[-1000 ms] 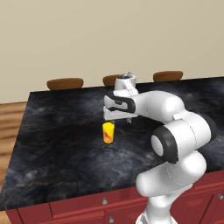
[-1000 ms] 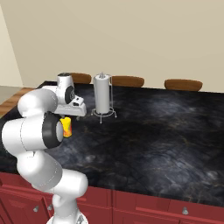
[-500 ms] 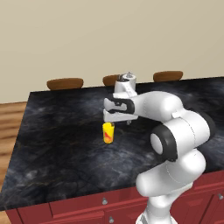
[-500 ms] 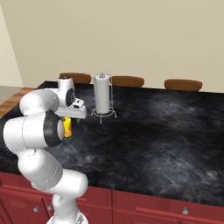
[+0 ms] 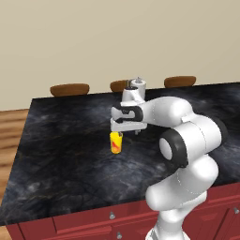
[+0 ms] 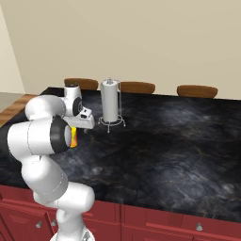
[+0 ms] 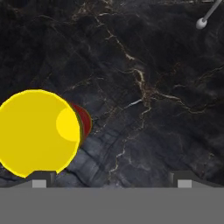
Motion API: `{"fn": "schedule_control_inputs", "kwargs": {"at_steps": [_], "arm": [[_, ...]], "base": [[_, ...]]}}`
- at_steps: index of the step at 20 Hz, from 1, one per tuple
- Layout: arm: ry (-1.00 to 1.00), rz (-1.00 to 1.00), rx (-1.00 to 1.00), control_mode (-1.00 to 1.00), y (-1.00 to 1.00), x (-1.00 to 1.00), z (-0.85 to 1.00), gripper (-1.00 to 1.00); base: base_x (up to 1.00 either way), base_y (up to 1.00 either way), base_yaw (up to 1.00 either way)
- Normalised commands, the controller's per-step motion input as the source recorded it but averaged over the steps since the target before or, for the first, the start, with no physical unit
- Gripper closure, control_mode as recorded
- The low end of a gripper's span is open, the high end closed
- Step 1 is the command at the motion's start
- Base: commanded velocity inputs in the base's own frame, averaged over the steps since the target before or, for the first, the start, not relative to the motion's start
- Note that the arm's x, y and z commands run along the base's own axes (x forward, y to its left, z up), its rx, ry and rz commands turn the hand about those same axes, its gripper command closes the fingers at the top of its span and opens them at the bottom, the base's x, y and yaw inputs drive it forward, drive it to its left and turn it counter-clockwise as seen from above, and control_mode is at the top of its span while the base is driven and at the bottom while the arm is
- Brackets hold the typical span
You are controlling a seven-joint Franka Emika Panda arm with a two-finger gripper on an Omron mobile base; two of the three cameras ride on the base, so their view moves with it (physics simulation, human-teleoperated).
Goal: Pick the tupperware and cup and place them in the sink. Then turn on the water.
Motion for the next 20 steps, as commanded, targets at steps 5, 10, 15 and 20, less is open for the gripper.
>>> {"fn": "schedule_control_inputs", "kwargs": {"at_steps": [5,10,15,20], "arm": [[0.00,0.00,0.00,-1.00,0.05,0.15,-0.07,-1.00],[0.01,0.00,0.00,-1.00,0.09,0.11,-0.13,-1.00],[0.00,0.00,0.00,-1.00,0.06,0.14,-0.11,-1.00],[0.00,0.00,0.00,-1.00,0.00,0.27,-0.09,-1.00]], "base": [[0.00,0.00,0.00],[0.00,0.00,0.00],[0.00,0.00,0.00],[0.00,0.00,0.00]]}}
